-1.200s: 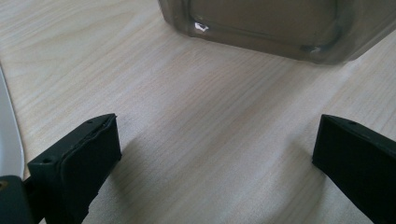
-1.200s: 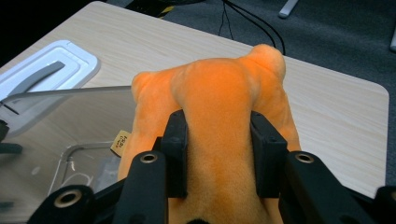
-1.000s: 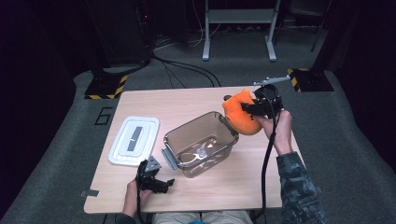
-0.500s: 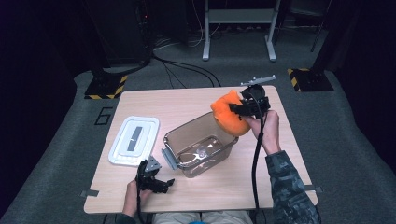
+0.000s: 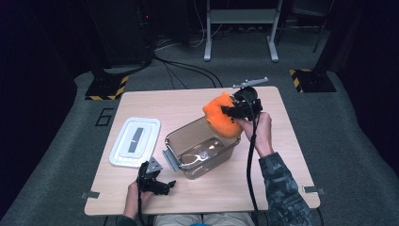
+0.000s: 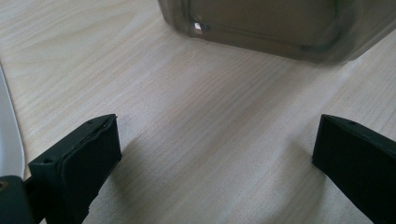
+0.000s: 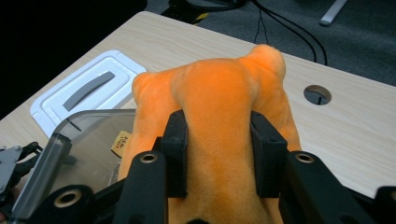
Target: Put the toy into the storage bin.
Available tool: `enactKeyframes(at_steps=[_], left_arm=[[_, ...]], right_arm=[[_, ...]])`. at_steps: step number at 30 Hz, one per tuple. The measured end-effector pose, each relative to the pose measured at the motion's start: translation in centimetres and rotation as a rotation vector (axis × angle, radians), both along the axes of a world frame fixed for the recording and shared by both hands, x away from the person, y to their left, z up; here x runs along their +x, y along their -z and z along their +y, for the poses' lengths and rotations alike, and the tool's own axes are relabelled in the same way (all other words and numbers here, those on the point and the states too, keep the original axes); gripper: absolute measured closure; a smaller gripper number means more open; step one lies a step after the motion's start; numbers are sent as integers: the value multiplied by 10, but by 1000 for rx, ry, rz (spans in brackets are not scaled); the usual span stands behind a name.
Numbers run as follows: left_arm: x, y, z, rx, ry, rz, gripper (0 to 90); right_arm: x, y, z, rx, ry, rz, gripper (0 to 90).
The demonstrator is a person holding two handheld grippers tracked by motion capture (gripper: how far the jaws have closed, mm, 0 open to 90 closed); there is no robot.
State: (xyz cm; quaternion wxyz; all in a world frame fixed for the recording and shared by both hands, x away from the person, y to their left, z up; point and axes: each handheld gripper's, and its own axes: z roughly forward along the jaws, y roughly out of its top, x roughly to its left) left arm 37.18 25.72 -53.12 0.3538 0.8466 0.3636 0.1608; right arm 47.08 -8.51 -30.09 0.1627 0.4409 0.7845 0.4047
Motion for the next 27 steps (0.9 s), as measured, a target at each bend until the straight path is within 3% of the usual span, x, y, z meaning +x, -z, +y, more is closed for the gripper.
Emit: enactKeyframes(at_steps=[8,27], left_arm=[[0,0,0,1,0,0,8],[0,0,0,2,1,-1,8]], right_arm=[[0,5,12,14,-21,14,634],[7,27,18,35,-44,51,630]])
